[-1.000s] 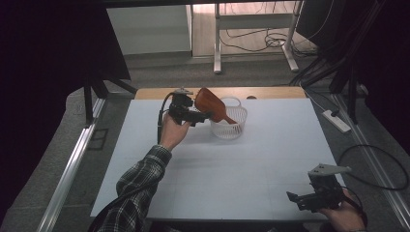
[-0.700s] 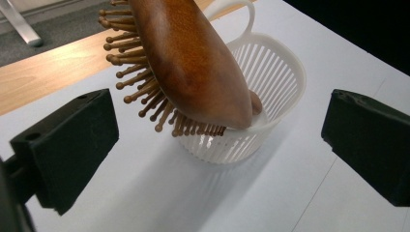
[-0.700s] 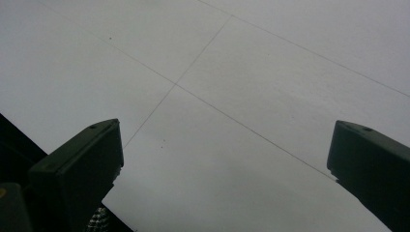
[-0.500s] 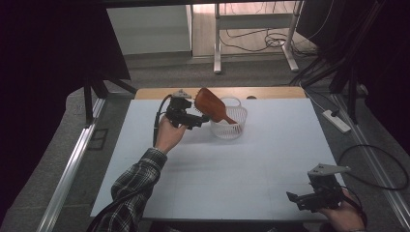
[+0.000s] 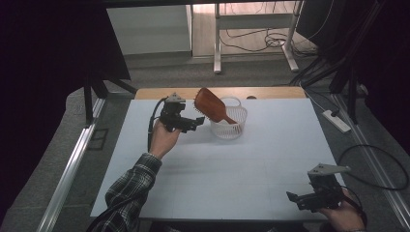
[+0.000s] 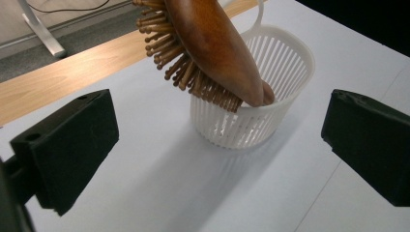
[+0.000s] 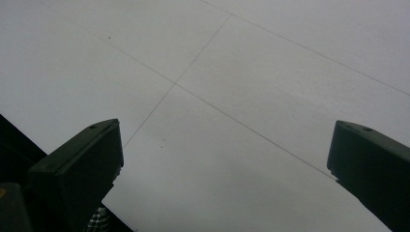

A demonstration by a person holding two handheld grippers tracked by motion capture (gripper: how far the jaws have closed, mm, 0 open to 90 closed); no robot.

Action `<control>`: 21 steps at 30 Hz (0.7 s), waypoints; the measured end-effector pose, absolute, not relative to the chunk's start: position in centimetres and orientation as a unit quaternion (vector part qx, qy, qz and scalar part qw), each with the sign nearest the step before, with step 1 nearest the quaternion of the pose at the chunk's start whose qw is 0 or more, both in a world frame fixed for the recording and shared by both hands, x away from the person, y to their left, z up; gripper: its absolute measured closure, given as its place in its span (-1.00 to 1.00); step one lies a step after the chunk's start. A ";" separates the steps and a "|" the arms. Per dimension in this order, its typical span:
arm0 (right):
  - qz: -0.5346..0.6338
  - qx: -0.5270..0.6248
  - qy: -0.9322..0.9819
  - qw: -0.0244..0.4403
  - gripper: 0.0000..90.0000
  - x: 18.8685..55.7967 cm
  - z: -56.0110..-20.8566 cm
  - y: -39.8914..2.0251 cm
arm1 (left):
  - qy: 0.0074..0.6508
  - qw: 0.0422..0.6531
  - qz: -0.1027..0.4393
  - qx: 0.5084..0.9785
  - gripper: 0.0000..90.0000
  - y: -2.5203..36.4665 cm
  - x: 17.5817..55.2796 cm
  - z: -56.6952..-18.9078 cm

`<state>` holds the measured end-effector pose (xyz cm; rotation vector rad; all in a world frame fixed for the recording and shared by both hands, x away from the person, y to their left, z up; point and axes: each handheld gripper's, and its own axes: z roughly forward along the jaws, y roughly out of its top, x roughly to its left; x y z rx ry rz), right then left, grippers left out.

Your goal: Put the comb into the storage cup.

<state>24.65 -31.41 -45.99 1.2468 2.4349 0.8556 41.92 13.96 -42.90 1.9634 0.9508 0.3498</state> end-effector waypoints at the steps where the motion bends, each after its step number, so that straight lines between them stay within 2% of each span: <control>1: 0.296 0.431 0.842 0.137 -1.00 24.6 -46.0 -31.4 | 0.384 0.449 0.143 0.794 -1.00 14.0 41.8 -42.9; 9: 0.296 0.431 0.841 0.138 -1.00 24.6 -46.0 -31.4 | 0.398 0.453 0.132 0.786 -1.00 14.5 40.8 -43.8; 21: 0.294 0.431 0.842 0.138 -1.00 24.6 -46.0 -31.4 | 0.400 0.454 0.142 0.784 -1.00 15.1 39.9 -44.7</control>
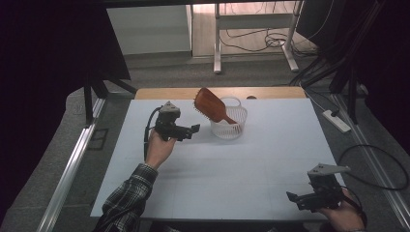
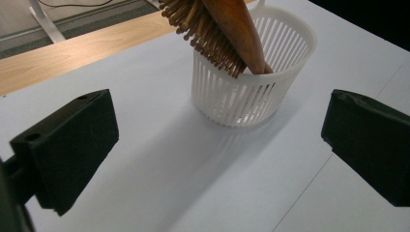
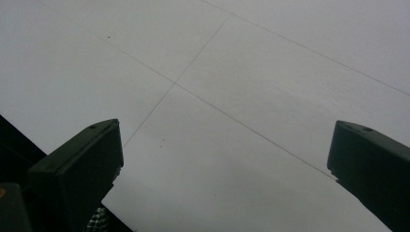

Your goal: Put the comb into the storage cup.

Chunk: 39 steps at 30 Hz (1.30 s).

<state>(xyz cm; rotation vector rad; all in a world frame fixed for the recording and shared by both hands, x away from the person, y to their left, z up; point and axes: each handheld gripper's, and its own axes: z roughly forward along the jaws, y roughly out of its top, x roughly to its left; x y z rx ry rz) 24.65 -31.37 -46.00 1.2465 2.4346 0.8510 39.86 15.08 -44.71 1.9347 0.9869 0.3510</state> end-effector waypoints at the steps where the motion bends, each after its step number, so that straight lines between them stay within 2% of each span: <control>1: 0.294 0.431 0.842 0.138 -1.00 24.6 -46.0 -31.4 | 0.399 0.451 0.144 0.785 -1.00 15.1 39.8 -44.8; 39: 0.300 0.423 0.843 0.142 -1.00 24.4 -45.9 -31.3 | 0.396 0.431 0.150 0.797 -1.00 15.5 37.6 -46.5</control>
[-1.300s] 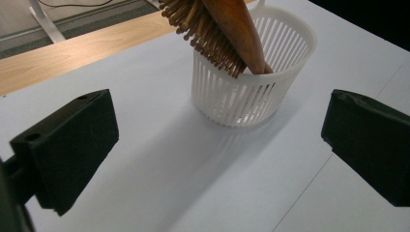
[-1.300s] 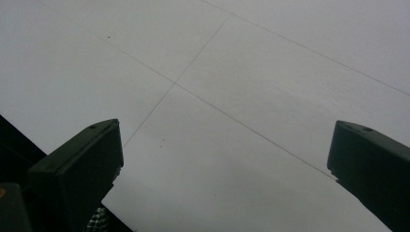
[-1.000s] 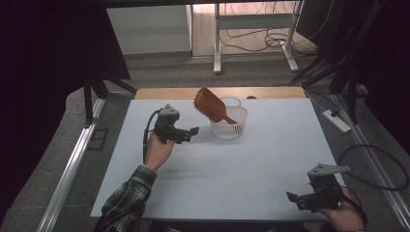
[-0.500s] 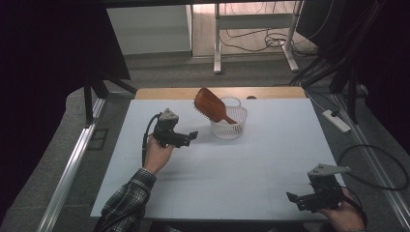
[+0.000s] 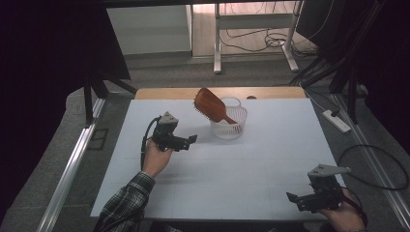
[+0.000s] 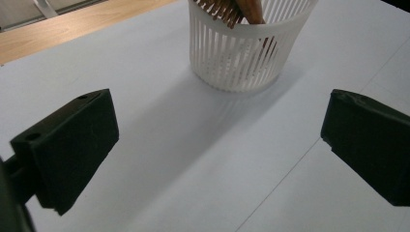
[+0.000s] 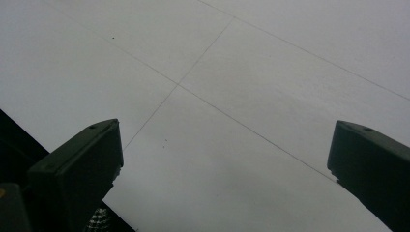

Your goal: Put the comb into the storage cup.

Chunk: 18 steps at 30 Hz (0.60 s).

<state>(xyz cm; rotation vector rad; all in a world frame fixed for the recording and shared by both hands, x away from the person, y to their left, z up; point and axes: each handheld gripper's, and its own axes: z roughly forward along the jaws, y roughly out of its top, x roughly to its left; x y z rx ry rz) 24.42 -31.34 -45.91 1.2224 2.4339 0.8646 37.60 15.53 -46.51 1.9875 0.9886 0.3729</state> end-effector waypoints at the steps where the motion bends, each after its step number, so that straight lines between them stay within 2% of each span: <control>1: 0.300 0.423 0.843 0.142 -1.00 24.4 -45.9 -31.3 | 0.397 0.429 0.149 0.798 -1.00 15.6 37.5 -46.5; 18: 0.301 0.424 0.842 0.141 -1.00 24.4 -45.9 -31.4 | 0.403 0.428 0.146 0.796 -1.00 16.9 36.0 -46.8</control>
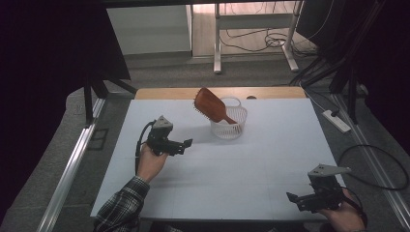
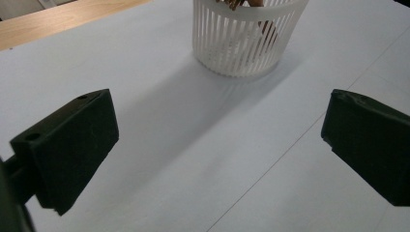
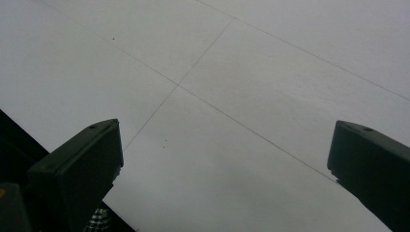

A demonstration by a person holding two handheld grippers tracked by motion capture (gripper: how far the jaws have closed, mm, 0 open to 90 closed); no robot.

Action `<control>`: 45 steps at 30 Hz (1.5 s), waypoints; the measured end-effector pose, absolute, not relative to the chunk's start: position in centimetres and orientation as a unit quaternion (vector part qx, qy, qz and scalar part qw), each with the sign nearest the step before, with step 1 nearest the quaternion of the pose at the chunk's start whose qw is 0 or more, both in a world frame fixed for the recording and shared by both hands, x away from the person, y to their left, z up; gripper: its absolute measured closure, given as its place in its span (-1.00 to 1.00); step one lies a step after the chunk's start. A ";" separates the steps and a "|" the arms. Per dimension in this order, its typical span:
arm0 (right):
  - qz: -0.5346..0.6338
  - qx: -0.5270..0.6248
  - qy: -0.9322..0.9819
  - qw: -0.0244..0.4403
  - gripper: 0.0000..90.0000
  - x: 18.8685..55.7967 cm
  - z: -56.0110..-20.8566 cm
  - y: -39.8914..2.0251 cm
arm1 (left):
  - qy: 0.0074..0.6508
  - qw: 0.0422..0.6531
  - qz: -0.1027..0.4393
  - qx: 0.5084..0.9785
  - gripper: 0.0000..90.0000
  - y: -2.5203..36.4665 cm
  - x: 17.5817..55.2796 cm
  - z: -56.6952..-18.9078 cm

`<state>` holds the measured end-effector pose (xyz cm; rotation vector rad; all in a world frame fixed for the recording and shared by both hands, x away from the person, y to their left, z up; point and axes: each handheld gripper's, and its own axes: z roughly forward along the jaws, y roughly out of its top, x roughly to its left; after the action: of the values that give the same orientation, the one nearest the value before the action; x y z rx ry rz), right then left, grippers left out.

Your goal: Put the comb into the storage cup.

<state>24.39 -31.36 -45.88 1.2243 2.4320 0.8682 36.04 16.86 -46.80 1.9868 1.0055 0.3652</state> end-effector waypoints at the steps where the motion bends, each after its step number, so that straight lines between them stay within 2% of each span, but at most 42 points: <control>1: 0.300 0.424 0.843 0.141 -1.00 24.4 -45.9 -31.4 | 0.403 0.428 0.146 0.796 -1.00 16.9 36.0 -46.8; 45: 0.297 0.421 0.845 0.145 -1.00 24.3 -45.9 -31.3 | 0.406 0.424 0.153 0.795 -1.00 19.4 31.6 -46.8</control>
<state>24.30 -31.29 -45.85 1.2120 2.4330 0.8555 31.58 19.36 -46.76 1.9889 1.0156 0.3837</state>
